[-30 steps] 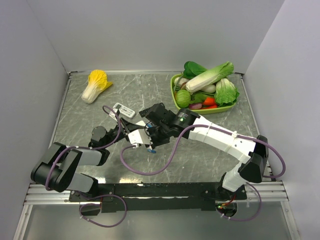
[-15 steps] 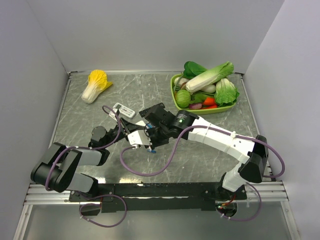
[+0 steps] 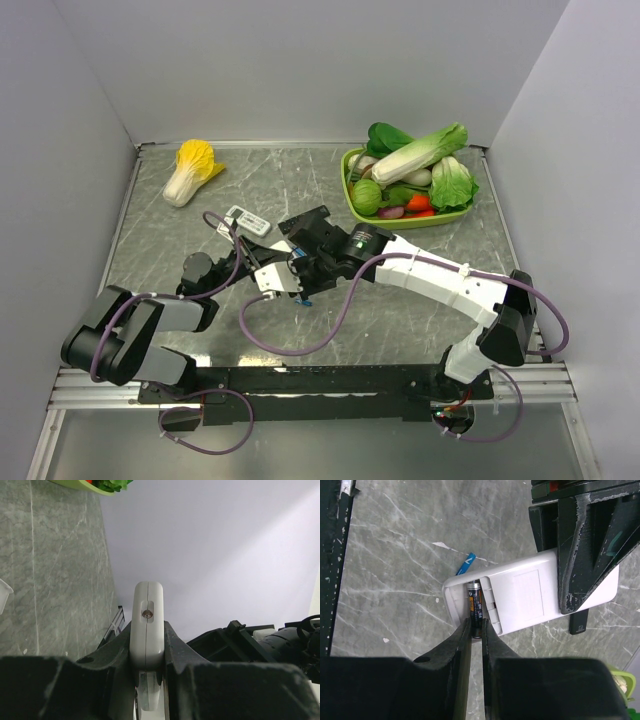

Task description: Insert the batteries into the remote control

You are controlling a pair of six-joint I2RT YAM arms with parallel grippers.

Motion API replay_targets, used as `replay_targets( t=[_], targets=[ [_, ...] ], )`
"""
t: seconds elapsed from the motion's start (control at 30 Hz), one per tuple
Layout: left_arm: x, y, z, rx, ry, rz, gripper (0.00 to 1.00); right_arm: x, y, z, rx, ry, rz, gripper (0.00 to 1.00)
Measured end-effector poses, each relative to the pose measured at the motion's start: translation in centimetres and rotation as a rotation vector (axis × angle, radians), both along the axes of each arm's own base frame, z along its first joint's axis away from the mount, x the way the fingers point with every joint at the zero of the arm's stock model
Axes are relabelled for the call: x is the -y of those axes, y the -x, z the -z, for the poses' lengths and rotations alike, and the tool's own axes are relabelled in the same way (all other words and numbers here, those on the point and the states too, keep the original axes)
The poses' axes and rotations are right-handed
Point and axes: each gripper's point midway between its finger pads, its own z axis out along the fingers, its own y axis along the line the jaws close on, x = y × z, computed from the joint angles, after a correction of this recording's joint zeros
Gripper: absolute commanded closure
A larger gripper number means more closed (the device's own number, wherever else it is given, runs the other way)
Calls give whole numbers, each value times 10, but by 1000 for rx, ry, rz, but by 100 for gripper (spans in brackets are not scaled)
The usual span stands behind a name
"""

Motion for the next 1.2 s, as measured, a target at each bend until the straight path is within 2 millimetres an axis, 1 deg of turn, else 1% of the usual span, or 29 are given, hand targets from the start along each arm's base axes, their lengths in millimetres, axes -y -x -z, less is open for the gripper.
replay_targets(
  t=[0.2, 0.53, 0.87, 1.2],
  targets=[
    [0, -1, 0, 0, 1, -4, 99, -1, 1, 0, 14, 6, -10, 89],
    [0, -1, -1, -7, 6, -4, 99, -1, 2, -2, 56, 27, -24, 91],
    [-1, -1, -2, -9, 12, -6, 99, -3, 1, -5, 80, 31, -28, 97],
    [-1, 0, -3, -14, 17, 2, 99, -5, 4, -9, 102, 39, -39, 98]
  ],
)
